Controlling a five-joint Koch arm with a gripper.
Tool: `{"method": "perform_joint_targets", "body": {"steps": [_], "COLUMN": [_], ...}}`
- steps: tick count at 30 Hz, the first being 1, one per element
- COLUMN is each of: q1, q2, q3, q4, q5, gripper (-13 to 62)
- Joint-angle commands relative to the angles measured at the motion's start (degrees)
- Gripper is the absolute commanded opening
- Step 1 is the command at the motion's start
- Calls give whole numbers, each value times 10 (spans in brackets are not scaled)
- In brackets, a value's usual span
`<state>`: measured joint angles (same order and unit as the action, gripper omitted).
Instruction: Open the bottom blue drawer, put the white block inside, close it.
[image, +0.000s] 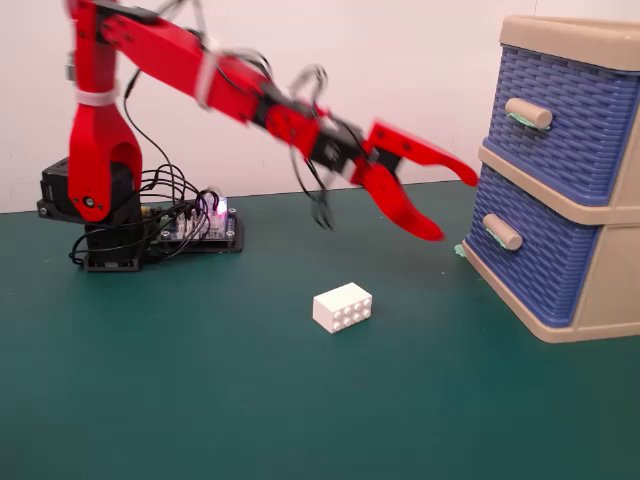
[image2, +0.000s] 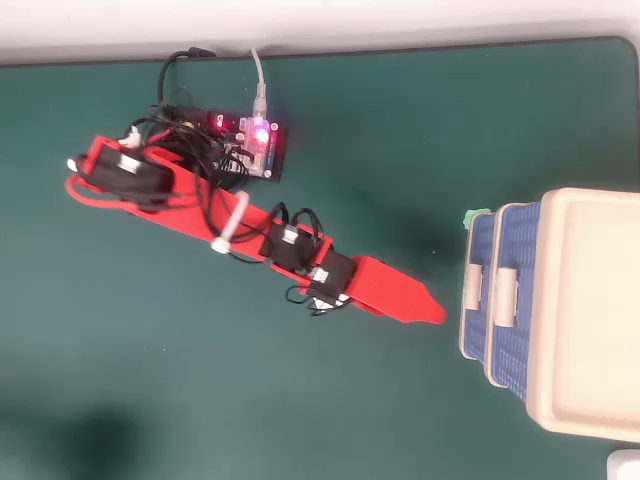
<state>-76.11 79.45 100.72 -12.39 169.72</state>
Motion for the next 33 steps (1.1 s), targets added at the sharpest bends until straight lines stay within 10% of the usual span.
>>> {"method": "perform_joint_targets", "body": {"steps": [1, 25, 33], "q1": [-18, -82, -83], "q2": [-25, -239, -287], "q3": [-4, -125, -192], "q4": [-179, -290, -273], "q5": [17, 10, 7], "gripper": [335, 332, 204]}}
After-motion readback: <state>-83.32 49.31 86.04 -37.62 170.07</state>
